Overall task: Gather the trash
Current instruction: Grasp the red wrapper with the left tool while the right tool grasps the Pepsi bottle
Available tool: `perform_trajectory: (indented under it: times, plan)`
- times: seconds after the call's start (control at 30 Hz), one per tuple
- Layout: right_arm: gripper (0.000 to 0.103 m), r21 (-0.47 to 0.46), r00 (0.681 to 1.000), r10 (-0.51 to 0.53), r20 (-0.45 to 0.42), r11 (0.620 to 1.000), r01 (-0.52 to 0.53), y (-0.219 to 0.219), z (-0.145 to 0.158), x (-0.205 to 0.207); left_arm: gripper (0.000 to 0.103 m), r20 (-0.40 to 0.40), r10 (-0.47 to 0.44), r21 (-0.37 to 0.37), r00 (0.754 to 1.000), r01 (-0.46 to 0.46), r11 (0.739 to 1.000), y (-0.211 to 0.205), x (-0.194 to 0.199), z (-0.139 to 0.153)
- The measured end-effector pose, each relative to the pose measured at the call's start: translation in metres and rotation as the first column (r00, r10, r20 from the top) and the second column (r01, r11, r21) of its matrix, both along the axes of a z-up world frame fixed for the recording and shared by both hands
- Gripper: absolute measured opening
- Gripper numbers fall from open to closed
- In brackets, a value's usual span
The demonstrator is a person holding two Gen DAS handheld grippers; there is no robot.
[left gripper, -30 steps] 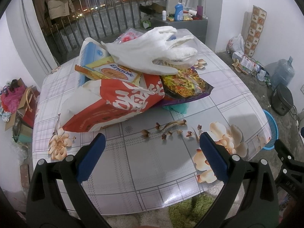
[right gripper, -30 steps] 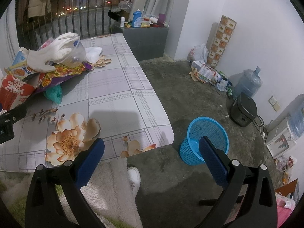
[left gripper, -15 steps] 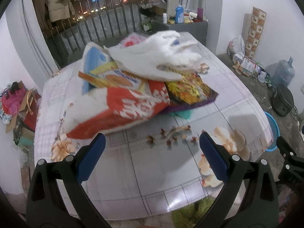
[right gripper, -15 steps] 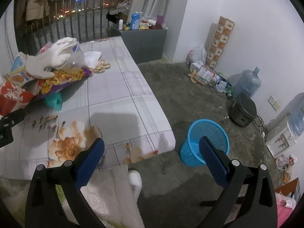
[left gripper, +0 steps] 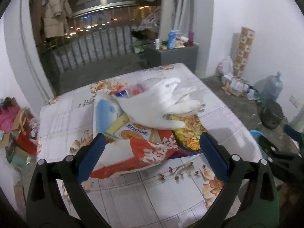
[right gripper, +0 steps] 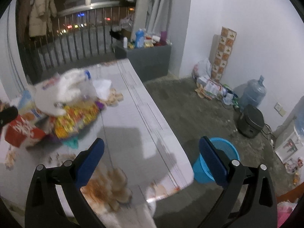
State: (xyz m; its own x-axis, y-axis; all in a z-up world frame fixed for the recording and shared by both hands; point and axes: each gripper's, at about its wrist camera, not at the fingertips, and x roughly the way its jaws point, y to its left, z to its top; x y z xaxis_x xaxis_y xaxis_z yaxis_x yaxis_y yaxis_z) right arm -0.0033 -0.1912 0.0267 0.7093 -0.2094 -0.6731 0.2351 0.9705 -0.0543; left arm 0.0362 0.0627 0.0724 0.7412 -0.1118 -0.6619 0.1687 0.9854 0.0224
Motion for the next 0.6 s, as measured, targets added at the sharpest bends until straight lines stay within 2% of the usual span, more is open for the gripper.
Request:
perform_trajectory:
  times: [0.17,0.37,0.43,0.5,0.6]
  plan:
    - [0.097,0.045,0.993,0.037,0.113,0.998,-0.042,0.009,0.018,0.010,0.095,0.008,-0.017,-0.058,1.000,0.017,0.998,0.023,0.000,0.021]
    - [0.097,0.105,0.980,0.118,0.162,0.985,-0.136,0.013,0.022,0.012,0.095,-0.008,0.076,-0.126,0.997,-0.076,0.989,0.062,0.004,0.030]
    - [0.097,0.104,0.976,0.140,0.168,0.982,-0.159,0.013,0.024,0.013,0.095,-0.025,0.033,-0.205,0.999,-0.037,0.978,0.077,0.008,0.030]
    - [0.097,0.110,0.967,0.168,0.189,0.976,-0.191,0.010,0.032,0.024,0.095,-0.037,0.005,-0.297,0.999,-0.016,0.955,0.093,0.015,0.031]
    - [0.097,0.158,0.941,0.246,0.235,0.945,-0.286,0.005,0.064,0.072,0.095,-0.064,0.053,-0.325,0.997,-0.071,0.943,0.114,0.037,0.032]
